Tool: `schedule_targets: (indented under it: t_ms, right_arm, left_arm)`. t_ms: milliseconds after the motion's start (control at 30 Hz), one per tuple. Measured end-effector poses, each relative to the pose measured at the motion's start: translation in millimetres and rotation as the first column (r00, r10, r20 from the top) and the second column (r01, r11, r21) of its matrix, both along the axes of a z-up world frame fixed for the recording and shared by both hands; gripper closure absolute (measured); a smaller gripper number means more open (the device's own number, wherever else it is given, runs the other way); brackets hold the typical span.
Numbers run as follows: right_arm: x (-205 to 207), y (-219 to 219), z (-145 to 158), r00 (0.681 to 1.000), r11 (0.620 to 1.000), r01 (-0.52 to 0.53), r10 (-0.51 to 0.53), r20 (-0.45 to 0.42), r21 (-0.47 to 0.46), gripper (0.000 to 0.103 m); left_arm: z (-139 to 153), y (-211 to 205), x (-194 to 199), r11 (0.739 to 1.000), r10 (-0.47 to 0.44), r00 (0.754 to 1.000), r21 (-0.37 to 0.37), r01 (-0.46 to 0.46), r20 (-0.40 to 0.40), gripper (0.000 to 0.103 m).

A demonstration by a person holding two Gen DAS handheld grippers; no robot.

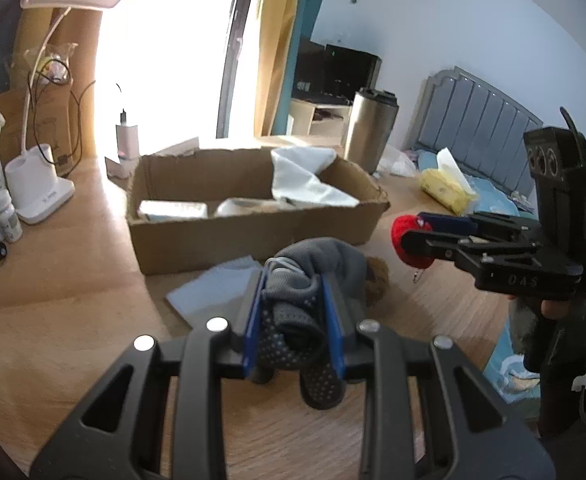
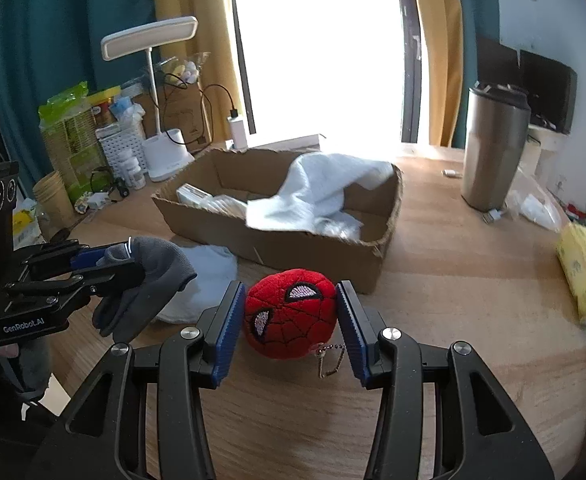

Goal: Organize soft objects
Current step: 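Carry the grey gloves and red plush over the cardboard box with both tools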

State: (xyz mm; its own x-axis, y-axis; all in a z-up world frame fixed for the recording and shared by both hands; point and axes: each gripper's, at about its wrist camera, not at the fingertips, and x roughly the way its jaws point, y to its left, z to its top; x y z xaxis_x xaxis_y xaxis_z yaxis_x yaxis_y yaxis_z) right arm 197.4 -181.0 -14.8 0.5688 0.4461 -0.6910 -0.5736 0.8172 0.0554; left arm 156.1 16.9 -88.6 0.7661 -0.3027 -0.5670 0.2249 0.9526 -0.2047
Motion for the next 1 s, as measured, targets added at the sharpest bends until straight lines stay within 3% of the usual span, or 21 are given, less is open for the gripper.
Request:
schedule_targets:
  t_ms: [1000]
  right_arm:
    - [22,55,35,0.987,0.993,-0.119,0.118,0.113,0.0,0.054]
  left_arm:
    - [38,30,13,0.998,0.062,0.992,-0.019,-0.061,0.112,0.074]
